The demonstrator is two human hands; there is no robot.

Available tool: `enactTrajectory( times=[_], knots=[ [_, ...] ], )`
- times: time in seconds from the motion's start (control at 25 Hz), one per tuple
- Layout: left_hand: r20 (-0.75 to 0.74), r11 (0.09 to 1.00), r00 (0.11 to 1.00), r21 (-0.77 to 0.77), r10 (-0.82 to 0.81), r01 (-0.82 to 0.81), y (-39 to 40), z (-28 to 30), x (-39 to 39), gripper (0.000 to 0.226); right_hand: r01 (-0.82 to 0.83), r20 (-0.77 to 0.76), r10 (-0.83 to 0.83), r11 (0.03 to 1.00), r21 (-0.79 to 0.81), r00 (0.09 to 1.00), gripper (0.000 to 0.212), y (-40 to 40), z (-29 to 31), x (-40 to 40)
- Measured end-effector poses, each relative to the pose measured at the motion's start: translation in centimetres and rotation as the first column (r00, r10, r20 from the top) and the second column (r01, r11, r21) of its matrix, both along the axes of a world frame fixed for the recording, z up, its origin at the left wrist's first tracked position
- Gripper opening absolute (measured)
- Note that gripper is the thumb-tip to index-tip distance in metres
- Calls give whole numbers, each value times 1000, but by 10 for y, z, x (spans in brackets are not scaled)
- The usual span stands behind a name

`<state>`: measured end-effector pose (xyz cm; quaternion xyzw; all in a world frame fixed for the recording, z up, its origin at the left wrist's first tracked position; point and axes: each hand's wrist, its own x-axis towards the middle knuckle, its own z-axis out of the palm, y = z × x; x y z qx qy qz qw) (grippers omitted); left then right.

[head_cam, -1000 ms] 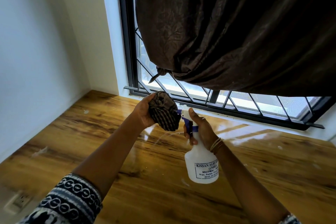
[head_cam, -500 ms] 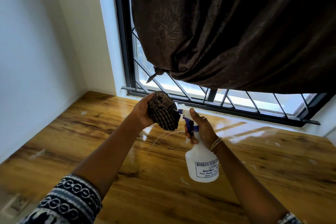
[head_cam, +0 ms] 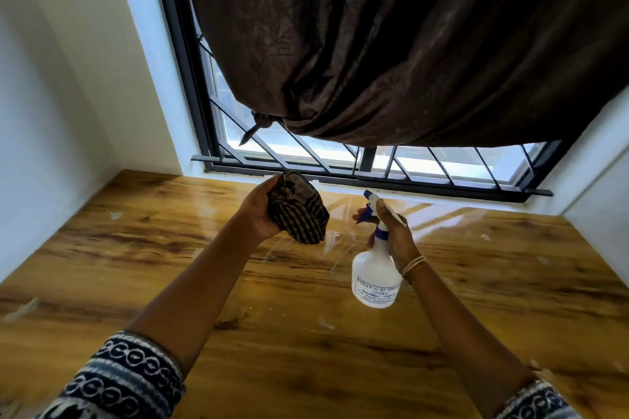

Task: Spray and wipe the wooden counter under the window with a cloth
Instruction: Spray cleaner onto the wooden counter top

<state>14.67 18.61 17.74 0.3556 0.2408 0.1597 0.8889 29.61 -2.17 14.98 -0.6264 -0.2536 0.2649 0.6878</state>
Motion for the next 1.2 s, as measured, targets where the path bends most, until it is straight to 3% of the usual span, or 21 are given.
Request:
enactTrajectory(
  times=[0.08, 0.24, 0.44, 0.6, 0.76, 0.84, 0.96, 1.04, 1.12, 1.2],
  knots=[
    [-6, 1000, 1000, -10, -26, 26, -4, -7, 8, 34, 85, 25, -84, 995, -56, 996, 39, -8, -10, 12],
    [-39, 998, 998, -22, -54, 53, -12, -17, 24, 35, 165, 47, -163, 985, -56, 986, 63, -19, -28, 29],
    [-65, 996, 995, -32, -82, 80, -16, -32, 34, 36, 199, 21, -199, 980, 4, 980, 36, -26, -42, 35],
    [-88, 994, 990, -31, -111, 109, -24, -37, 35, 33, 207, 15, -207, 978, 22, 978, 46, -30, -50, 35],
    [-109, 995, 991, -60, -82, 76, -29, -46, 34, 41, 272, 37, -272, 962, 6, 962, 32, -30, -51, 25],
    [-108, 995, 991, -70, -76, 69, -35, -51, 31, 44, 465, 108, -460, 885, -29, 881, 35, -33, -57, 7],
    [-134, 995, 990, -96, -51, 39, -52, -57, 25, 37, 748, 213, -720, 656, -99, 660, 36, -36, -69, -30],
    [-147, 994, 988, -100, -47, 32, -62, -60, 21, 35, 695, 206, -675, 718, -37, 708, 31, -32, -70, -55],
    [-169, 994, 985, -105, -41, 23, -73, -63, 15, 38, 493, 171, -477, 868, -65, 862, 24, -22, -71, -71],
    [-184, 993, 982, -121, -36, 13, -81, -63, 4, 41, 245, 22, -244, 962, -121, 969, 41, -4, -66, -81]
  ],
)
